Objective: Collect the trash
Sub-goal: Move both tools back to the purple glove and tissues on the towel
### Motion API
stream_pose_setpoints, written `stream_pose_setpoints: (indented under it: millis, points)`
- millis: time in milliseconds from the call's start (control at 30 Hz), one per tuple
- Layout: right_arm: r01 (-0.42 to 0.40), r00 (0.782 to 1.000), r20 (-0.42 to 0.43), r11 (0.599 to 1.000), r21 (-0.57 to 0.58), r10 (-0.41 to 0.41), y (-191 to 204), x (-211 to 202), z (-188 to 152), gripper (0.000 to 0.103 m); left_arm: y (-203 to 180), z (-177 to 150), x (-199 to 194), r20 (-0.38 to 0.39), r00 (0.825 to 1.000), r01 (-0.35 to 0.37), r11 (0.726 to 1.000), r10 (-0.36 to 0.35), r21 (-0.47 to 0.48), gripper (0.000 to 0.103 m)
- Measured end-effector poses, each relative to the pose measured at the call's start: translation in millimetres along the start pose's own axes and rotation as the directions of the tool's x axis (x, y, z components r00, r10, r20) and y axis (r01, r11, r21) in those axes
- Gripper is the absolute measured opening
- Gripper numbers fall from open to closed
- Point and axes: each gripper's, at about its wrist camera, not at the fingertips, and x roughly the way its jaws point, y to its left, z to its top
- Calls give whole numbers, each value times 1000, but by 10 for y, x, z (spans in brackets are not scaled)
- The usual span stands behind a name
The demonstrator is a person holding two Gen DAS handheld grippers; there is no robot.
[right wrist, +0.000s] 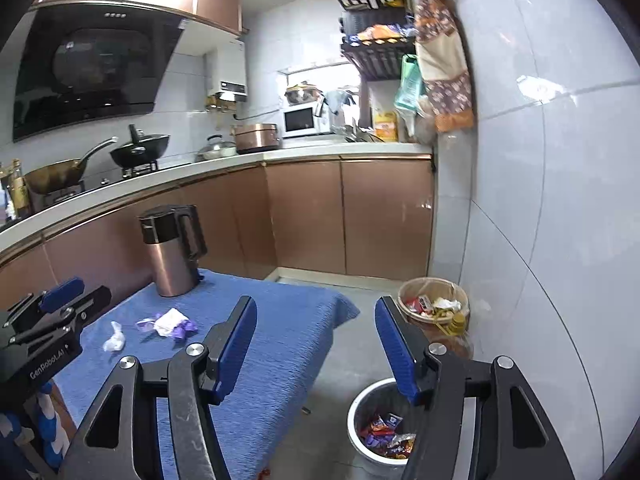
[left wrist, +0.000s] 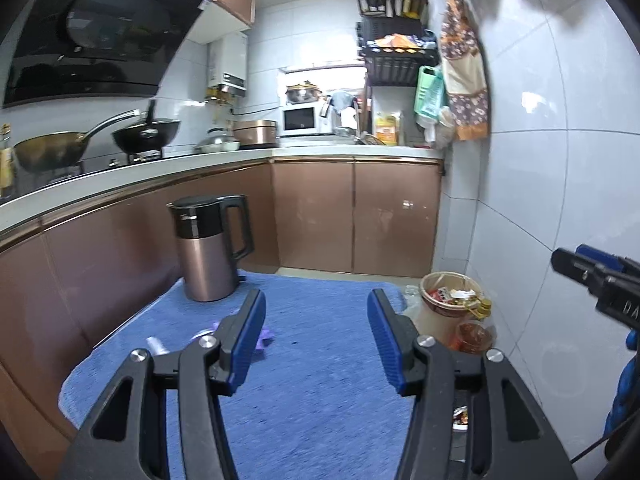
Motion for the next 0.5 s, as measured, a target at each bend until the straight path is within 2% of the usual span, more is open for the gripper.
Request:
stream_pose_setpoints:
  millis: [267, 500]
  points:
    - [-60, 998, -9, 998, -34, 60, 323, -16, 31, 62, 461, -157, -181, -9, 998, -67, 996, 66, -65, 51]
    - [-90, 995, -44, 993, -77, 86, 608, 103, 7, 63, 744, -312, -130, -44, 994, -101, 989, 97, -106, 51]
